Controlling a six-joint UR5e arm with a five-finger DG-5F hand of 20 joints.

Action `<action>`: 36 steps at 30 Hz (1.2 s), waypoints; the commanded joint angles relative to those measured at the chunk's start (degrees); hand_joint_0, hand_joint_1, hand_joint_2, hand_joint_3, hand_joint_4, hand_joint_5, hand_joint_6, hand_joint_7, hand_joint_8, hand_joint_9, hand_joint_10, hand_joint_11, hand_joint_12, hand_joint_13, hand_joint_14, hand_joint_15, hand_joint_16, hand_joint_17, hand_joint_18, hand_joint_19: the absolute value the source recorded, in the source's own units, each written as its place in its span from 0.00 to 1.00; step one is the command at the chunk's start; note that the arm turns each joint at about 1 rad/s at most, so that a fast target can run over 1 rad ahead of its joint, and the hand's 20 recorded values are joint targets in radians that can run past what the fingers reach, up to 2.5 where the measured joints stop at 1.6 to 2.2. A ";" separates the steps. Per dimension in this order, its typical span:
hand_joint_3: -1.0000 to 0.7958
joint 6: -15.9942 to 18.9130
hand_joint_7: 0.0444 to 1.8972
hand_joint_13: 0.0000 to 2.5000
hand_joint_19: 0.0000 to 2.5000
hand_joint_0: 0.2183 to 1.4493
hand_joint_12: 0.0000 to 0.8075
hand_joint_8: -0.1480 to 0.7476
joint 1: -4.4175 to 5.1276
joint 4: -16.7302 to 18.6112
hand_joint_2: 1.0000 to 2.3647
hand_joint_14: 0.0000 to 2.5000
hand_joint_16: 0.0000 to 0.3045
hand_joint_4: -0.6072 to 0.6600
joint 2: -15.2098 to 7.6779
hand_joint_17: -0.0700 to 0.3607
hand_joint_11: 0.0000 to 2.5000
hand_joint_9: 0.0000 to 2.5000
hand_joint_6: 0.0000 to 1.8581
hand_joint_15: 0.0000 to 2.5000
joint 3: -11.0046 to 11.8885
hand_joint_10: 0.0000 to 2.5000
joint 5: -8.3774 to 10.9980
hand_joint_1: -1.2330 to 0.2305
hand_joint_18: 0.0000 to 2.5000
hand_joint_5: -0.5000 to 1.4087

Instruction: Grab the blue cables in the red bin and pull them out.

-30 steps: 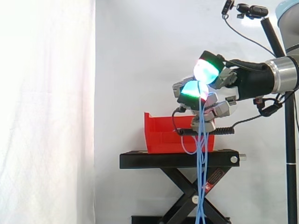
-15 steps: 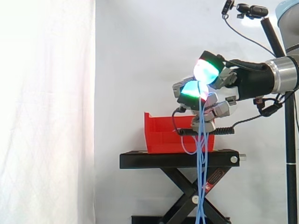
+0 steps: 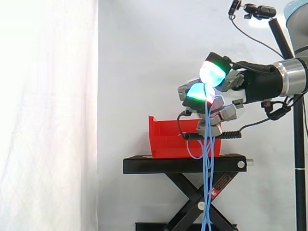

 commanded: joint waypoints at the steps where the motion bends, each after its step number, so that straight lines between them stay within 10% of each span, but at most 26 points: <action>1: 0.00 0.00 0.27 0.63 0.43 0.59 0.32 0.31 -0.04 -0.05 0.00 0.00 0.15 0.39 0.00 0.40 0.72 0.56 0.64 0.75 0.00 0.01 0.04 0.21 0.42 0.58; 36: 0.00 0.00 0.27 0.63 0.44 0.59 0.32 0.32 -0.04 0.04 0.00 0.00 0.15 0.40 0.00 0.40 0.72 0.56 0.64 0.75 0.00 0.01 0.04 0.21 0.43 0.58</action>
